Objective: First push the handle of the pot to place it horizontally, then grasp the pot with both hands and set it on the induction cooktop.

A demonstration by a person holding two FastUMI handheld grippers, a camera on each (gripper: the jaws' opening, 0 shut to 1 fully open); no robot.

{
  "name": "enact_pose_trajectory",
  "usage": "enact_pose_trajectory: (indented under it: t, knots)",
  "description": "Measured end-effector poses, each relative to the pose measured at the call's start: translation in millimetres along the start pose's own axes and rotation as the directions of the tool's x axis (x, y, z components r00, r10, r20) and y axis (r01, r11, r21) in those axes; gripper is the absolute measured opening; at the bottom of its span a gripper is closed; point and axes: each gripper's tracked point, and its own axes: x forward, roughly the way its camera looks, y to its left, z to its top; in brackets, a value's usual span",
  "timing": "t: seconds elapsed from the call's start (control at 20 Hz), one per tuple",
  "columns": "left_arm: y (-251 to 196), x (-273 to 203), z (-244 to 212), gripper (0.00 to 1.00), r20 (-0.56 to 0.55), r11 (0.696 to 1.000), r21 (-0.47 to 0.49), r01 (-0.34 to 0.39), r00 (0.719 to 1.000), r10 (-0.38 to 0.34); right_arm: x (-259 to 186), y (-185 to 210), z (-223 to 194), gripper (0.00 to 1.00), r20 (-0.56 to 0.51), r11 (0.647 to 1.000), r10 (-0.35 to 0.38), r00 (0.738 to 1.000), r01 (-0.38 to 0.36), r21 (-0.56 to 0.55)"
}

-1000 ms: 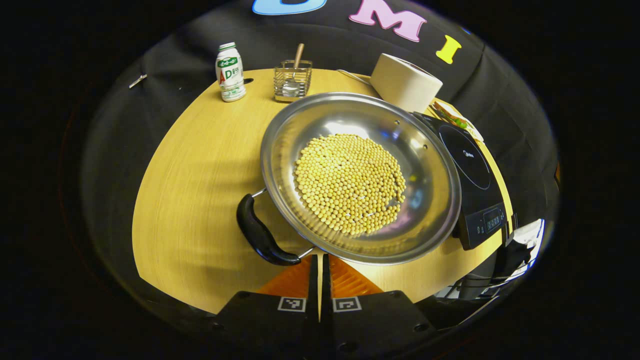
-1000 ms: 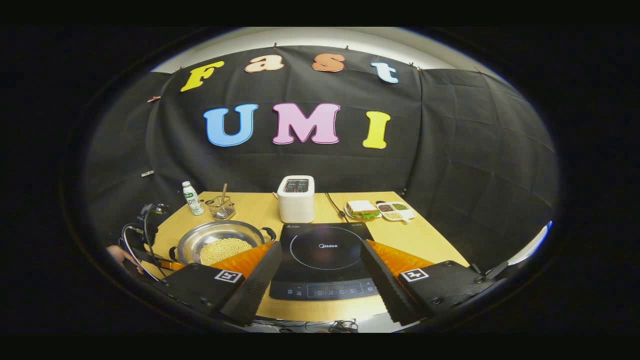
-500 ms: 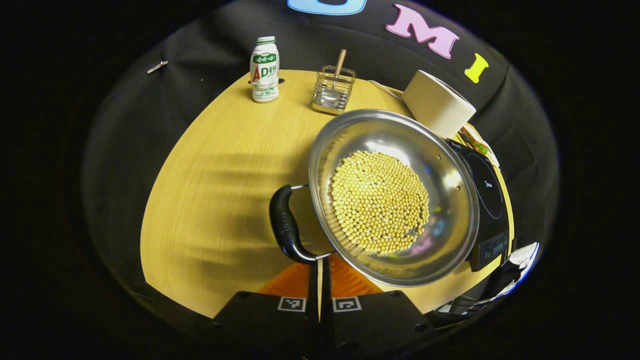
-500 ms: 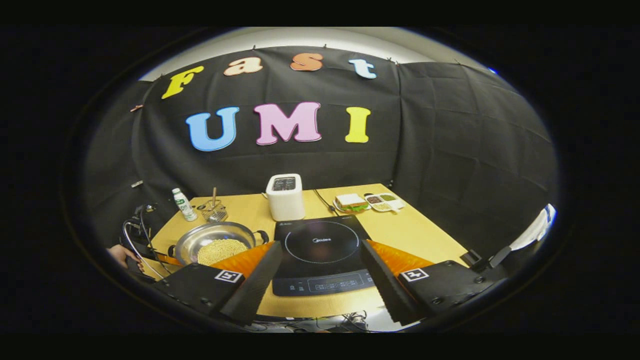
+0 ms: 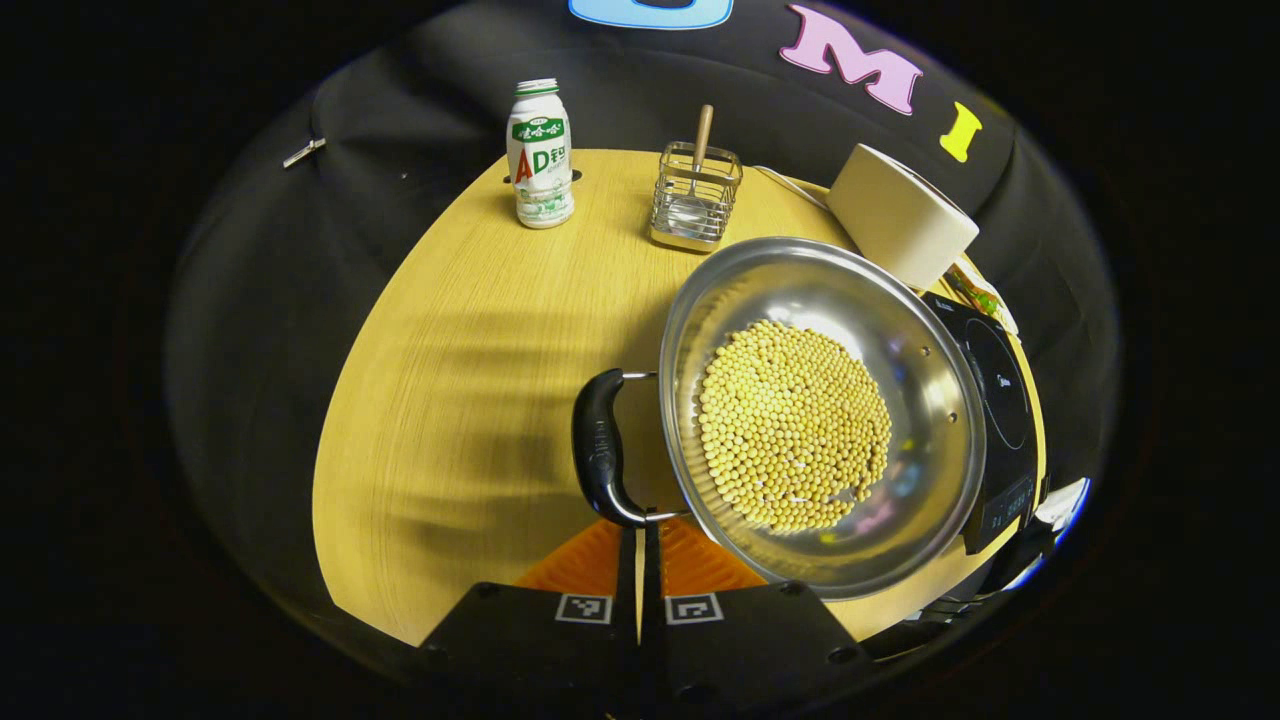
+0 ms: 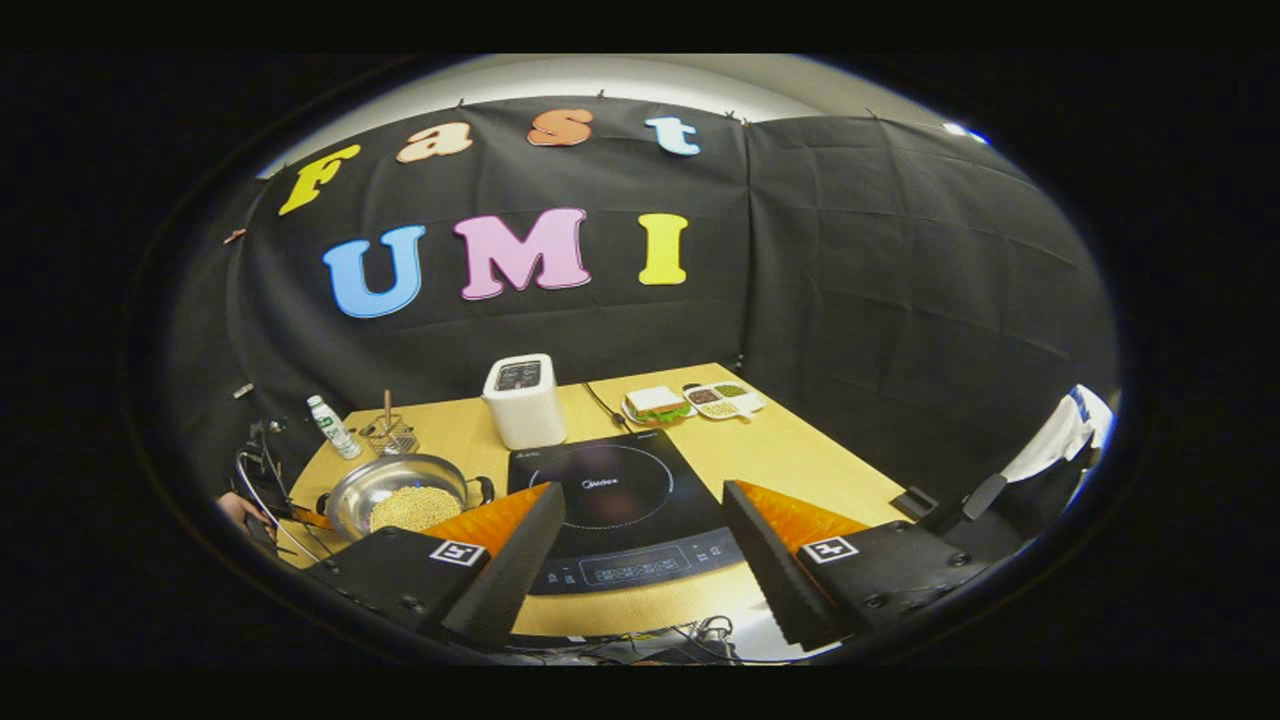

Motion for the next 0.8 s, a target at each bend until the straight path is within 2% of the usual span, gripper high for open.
enact_pose_trajectory:
  t: [0.35, 0.55, 0.8]
  knots:
    - [13.5, 9.4, 18.8, 0.05, -0.004, 0.999, 0.038, -0.026, 1.000, 0.026, 12.1, 3.8, -6.1, 0.98, -0.029, 1.000, -0.004, 1.000, 0.004, -0.020]
    - [16.0, 3.3, 19.5, 0.05, 0.008, 0.999, 0.035, -0.020, 1.000, 0.020, 19.7, 23.0, -16.1, 0.98, -0.069, 0.998, 0.034, 0.997, -0.037, -0.042]
    - [44.4, -29.2, 20.9, 0.06, 0.099, 0.996, 0.047, -0.071, 0.993, 0.066, 45.1, 63.8, -31.9, 0.98, -0.169, 0.991, 0.123, 0.978, -0.130, -0.031]
